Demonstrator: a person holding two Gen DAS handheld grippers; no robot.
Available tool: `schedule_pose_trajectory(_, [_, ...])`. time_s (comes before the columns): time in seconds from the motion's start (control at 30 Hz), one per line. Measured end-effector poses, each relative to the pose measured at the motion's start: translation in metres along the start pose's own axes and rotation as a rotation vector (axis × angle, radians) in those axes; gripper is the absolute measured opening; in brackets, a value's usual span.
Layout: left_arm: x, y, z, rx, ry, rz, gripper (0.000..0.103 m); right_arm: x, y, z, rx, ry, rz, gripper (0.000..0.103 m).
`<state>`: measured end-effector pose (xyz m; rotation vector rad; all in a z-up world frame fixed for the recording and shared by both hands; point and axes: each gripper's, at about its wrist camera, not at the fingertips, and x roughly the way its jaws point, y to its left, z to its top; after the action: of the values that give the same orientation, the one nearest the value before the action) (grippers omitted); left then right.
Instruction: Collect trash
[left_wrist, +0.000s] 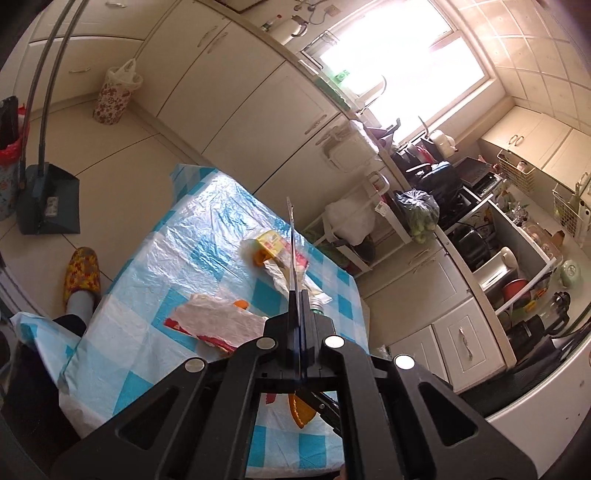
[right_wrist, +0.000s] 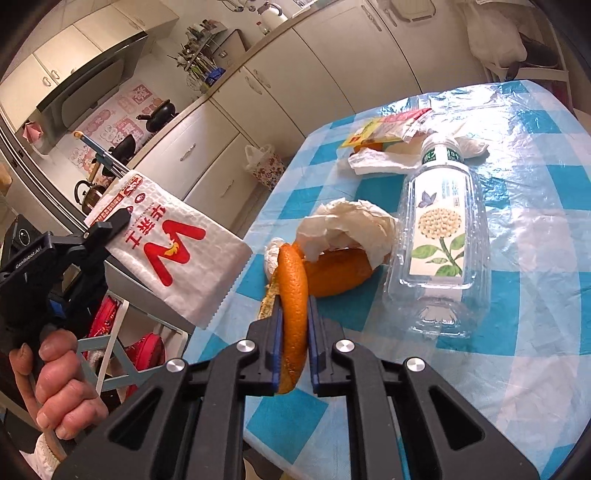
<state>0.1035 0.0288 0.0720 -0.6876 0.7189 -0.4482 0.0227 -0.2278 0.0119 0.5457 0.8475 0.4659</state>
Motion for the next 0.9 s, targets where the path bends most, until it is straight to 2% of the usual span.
schedule_pose_trajectory(0.27, [-0.046,-0.030,-0.020,0.046,0.000,-0.036,0.001,-0.041,0.015,-0.021,0.001,-0.113,0.047,0.012])
schedule_pose_trajectory(0.5, [-0.080,-0.044,-0.046,0.069,0.019,-0.071,0.001,-0.072,0.029,-0.058,-0.023,-0.158,0.020,0.012])
schedule_pose_trajectory(0.77, [-0.121,-0.052,-0.079,0.100,0.048,-0.100,0.001,-0.095,0.035,-0.100,-0.023,-0.147,-0.035,0.012])
schedule_pose_trajectory(0.9, [-0.134,-0.046,-0.099,0.105,0.082,-0.099,0.001,-0.098,0.035,-0.121,-0.001,-0.096,-0.076,0.012])
